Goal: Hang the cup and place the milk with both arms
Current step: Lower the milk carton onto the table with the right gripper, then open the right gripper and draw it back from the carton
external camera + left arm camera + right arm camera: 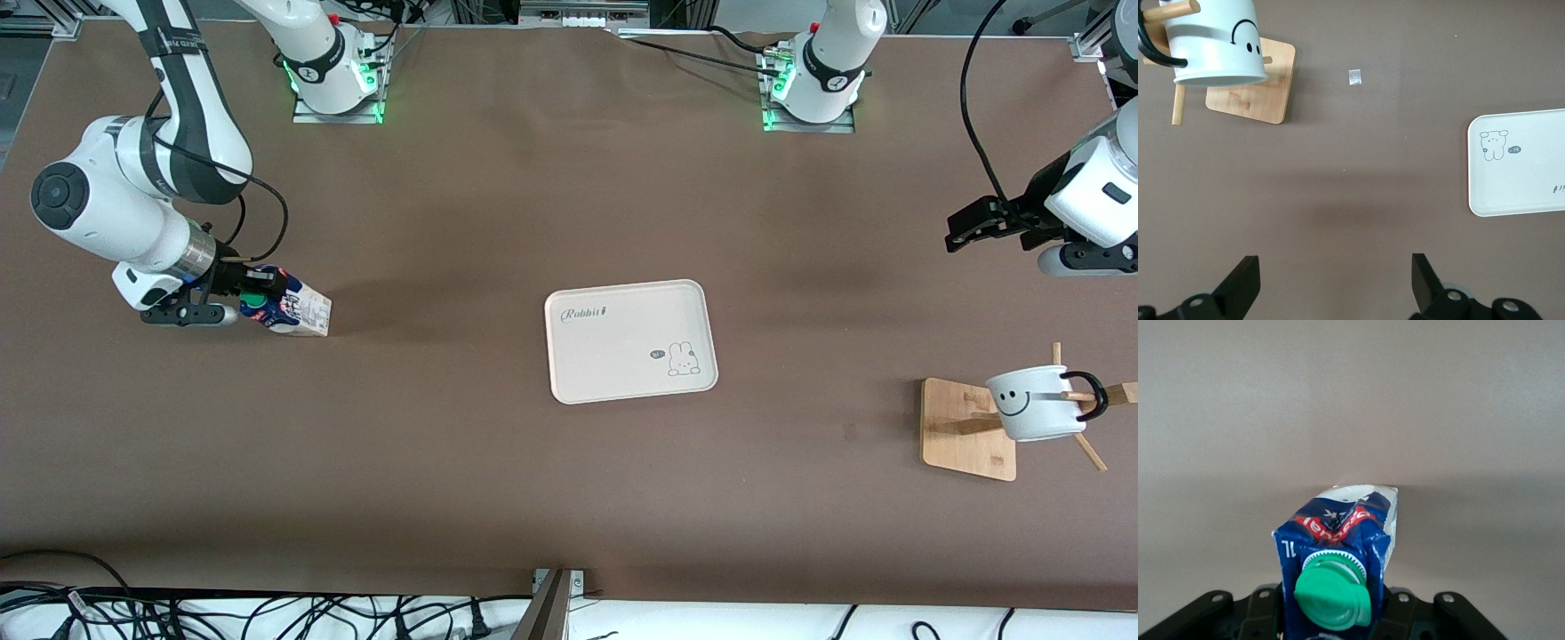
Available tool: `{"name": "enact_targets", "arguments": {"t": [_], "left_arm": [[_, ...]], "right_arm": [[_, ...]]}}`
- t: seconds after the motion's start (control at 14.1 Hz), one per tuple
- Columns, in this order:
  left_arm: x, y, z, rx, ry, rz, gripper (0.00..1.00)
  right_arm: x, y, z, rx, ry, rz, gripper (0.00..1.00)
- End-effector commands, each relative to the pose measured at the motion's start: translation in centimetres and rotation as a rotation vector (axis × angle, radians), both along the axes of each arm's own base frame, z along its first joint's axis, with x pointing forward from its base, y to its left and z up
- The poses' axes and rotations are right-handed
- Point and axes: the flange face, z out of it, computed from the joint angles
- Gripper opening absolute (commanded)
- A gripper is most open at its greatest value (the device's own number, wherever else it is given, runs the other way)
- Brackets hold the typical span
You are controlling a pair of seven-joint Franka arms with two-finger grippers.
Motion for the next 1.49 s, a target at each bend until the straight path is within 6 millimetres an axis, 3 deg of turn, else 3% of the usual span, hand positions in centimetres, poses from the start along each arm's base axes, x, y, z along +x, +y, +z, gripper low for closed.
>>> {"name": "enact_targets", "arguments": {"t": [0.0,0.07,0.35,0.64,0.92,1.13,1.42], "left_arm": [[0.4,-0.3,0.5,-0.005,-0.008,0.003,1.00],[0.4,-0.3,0.5,-0.005,-0.008,0.003,1.00],[0.4,-0.3,0.4,-0.005,-0.007,0.003,1.00],[0.4,-0.2,0.5,-0.005,-0.008,0.004,1.00],[0.4,-0.2,0.5,-0.005,-0.008,0.007,1.00],[0.4,-0.2,0.5,-0.005,-0.008,0.007,1.00],[0.4,-0.2,0.5,-0.005,-0.008,0.007,1.00]], "right_arm": [[-0.1,0.0,0.3,0.004,-0.013,0.022,0.69],[0.0,0.0,0.5,0.004,-0.015,0.014,1.00],[0.6,-0.2,3.8,0.017,0.022,0.018,1.00],[1.6,-2.3,11.0,0.038,0.109,0.002,1.00],[3.3,-2.4,20.0,0.025,0.091,0.034,1.00],[4.1,-2.2,24.9,0.007,0.064,0.049,1.00],[4.3,-3.4,26.0,-0.043,0.044,0.039,1.00]]}}
